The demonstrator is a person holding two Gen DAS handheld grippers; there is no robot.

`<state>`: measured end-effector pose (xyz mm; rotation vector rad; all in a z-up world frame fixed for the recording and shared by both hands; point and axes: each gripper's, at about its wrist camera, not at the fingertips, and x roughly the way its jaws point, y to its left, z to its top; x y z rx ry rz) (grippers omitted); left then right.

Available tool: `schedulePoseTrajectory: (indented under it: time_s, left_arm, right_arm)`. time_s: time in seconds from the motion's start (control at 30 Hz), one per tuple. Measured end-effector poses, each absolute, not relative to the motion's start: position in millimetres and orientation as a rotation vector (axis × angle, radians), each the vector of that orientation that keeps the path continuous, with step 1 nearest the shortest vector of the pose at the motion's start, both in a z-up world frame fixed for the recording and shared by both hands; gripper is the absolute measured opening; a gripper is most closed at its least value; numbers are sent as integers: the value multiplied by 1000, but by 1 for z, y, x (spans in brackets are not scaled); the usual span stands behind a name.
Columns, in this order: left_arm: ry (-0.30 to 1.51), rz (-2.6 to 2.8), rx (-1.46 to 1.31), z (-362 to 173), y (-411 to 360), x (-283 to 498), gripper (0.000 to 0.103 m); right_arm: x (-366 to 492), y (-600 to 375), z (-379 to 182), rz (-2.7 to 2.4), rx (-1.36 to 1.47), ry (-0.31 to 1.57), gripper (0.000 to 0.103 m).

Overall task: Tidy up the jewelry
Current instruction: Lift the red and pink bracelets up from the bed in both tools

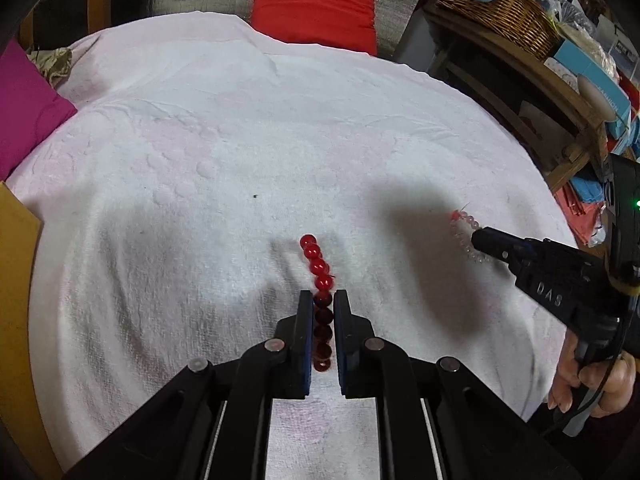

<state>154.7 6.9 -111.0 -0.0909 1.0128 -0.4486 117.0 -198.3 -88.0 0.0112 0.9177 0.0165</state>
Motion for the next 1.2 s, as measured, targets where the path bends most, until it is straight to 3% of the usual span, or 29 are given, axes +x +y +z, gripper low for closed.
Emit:
schedulePoseTrajectory:
  time_s: [0.13,0.2,0.23,0.3,0.57,0.77,1.13,1.2]
  left_arm:
    - [1018,-468,-109,-110,8,154,11]
    - [1036,-486,-119,-111,8,155,22]
    - [1041,-484,-126,-112,9,155,33]
    - [1036,-479,-125,-110,9,153,40]
    - [1022,-491,-106,-110,9,151,40]
    - [1005,-504,-97,-110,7,150,31]
    - [1043,-462,-174,-122,13,163,31]
    - [1041,-463,-200,-123,13,165,19]
  right_arm:
    - [117,-214,-84,6,76,918,9]
    - [118,-223,-85,11,121,938,9]
    - [119,-228,-85,9,143,941,9]
    - [119,-240,-84,17,213,940,9]
    - [119,-260,-87,69,357,944,9]
    - [119,-254,-88,76,348,950,9]
    - [123,-243,-92,82,328,967,9]
    - [123,-242,-92,80,326,969,9]
